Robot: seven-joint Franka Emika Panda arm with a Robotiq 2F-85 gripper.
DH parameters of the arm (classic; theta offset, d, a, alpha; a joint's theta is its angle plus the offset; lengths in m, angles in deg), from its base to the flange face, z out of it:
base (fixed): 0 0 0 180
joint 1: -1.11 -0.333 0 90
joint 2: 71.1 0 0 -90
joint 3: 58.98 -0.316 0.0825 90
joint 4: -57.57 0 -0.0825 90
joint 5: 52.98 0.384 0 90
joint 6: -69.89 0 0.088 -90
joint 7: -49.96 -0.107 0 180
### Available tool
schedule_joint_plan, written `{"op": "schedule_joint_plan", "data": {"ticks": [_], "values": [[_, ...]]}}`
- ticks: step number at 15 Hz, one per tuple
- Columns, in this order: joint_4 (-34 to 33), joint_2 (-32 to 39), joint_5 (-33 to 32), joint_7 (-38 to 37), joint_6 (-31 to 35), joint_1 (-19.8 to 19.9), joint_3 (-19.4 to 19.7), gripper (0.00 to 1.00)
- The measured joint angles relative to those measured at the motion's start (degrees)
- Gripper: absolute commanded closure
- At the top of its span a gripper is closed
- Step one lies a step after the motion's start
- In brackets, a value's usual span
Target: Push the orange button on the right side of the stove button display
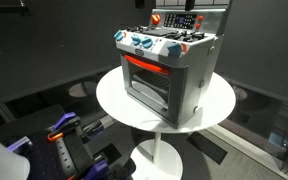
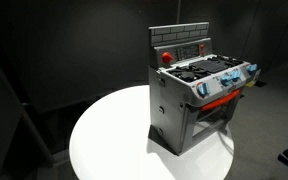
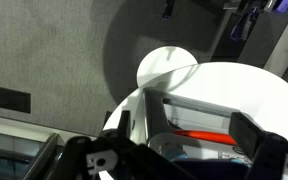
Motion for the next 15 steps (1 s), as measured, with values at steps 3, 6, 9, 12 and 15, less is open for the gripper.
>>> {"op": "schedule_joint_plan", "data": {"ticks": [3,6,9,12,15], "values": [[0.0,0.0,0.0,0.0,0.0,0.0,0.0,0.0],[0.03,0.0,0.01,0.0,0.0,0.0,-0.03,0.0],[0.03,0.37,0.3,-0.13,0.37,0.0,-0.2,0.0],[-0.12,1.45,1.33,-0.18,2.51,-0.07,-0.63,0.0],[-0.76,3.2,2.99,-0.41,5.6,-0.38,-1.41,0.0]]}}
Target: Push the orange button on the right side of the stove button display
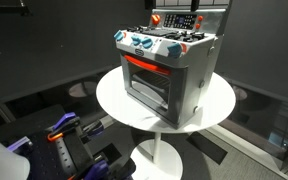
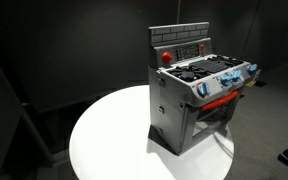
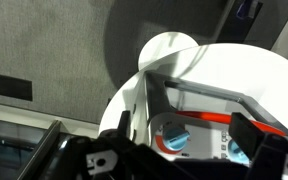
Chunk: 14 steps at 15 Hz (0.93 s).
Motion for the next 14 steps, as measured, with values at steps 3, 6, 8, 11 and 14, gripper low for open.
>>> {"op": "schedule_joint_plan", "data": {"ticks": [3,6,8,11,14], "values": [[-1.22,2.41,1.64,-0.57,4.16,-0.34,-1.06,0.0],[-2.87,5.3,3.28,-1.17,8.82,-0.62,-2.09,0.0],[-4.08,7.48,4.02,-1.97,11.72,-0.8,-2.82,0.0],[-6.1,11.15,5.15,-3.11,15.4,-1.29,-3.83,0.0],[-8.53,15.19,6.06,-4.79,18.5,-1.71,-4.94,0.0]]}}
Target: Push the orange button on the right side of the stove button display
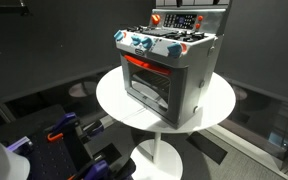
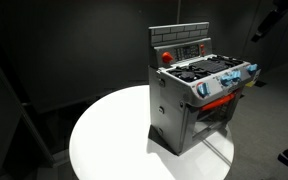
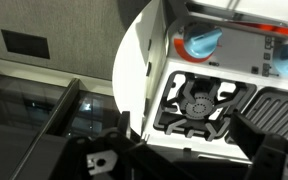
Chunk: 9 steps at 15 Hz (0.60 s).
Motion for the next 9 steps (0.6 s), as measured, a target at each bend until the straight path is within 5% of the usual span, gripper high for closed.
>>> {"op": "schedule_joint_plan", "data": {"ticks": [9], "values": [[-9.59,12.08,0.06,-8.81,5.26,0.05,-4.21,0.0]]}}
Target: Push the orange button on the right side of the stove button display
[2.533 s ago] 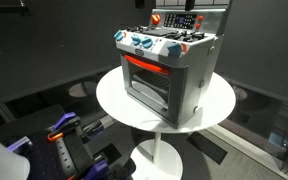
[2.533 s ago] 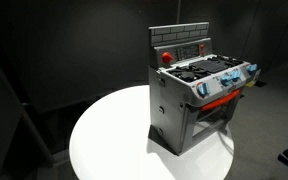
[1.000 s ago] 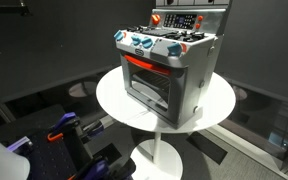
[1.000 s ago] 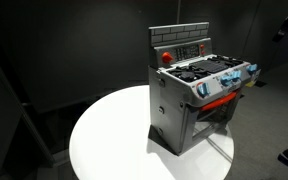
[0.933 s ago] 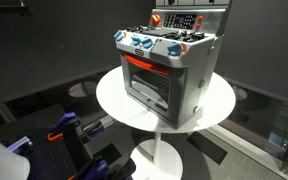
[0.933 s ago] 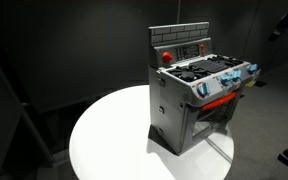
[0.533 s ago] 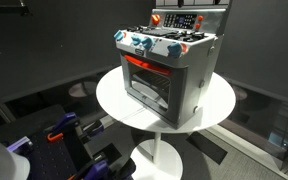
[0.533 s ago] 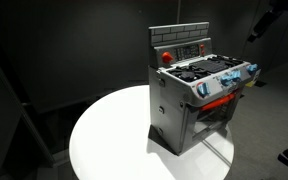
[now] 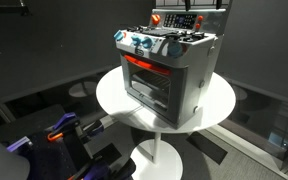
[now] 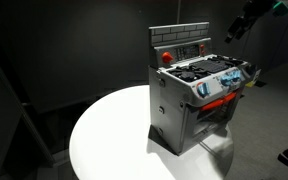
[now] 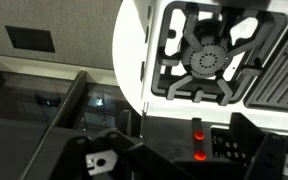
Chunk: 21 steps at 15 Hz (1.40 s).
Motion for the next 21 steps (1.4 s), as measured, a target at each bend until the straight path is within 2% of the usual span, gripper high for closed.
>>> {"op": "schedule_joint_plan", "data": {"ticks": [12,21], "values": [[-10.95,11.67,-1.97,-11.71,-0.13,0.24,-1.42,0.0],[-16.1,15.75,-2.86,-14.35,-2.11,0.19,-2.07,0.0]]}}
